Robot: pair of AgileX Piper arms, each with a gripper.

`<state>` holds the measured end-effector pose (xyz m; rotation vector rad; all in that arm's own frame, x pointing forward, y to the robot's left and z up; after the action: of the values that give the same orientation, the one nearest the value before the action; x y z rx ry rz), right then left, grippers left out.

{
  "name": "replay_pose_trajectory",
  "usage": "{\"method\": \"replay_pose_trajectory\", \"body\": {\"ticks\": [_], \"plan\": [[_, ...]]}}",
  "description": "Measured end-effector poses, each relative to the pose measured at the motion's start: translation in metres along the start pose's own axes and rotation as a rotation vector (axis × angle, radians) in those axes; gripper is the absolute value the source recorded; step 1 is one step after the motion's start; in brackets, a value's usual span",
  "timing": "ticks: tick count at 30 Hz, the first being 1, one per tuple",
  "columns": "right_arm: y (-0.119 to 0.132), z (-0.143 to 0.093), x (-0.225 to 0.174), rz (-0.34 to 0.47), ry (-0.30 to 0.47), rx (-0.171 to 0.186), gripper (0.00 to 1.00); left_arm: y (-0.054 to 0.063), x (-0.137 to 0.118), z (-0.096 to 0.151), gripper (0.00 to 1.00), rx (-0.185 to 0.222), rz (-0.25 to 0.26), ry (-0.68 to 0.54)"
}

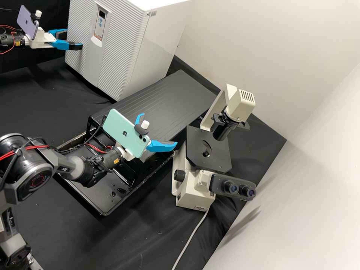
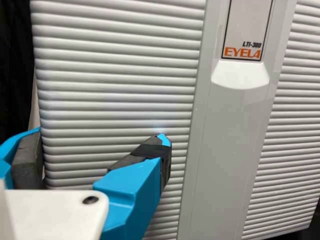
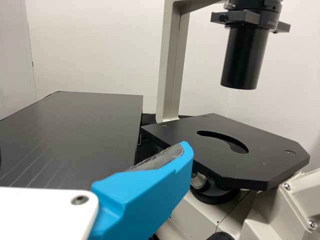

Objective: Open the incubator door

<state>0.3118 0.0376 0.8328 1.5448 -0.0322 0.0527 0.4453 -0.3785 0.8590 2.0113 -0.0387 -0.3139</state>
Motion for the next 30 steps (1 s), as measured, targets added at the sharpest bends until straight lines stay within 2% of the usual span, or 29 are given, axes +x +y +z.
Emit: {"method": "replay_pose_trajectory", "body": {"ticks": [16, 30], "plan": [[0.0, 0.0, 0.0, 0.0, 0.0, 0.0, 1.0, 0.0014, -0.0023, -0.0084, 0.0, 0.023, -0.001, -0.008], [0.0, 0.0, 0.0, 0.0, 0.0, 0.0, 1.0, 0.0018, -0.0031, -0.0097, 0.0, 0.025, -0.001, -0.007]]}}
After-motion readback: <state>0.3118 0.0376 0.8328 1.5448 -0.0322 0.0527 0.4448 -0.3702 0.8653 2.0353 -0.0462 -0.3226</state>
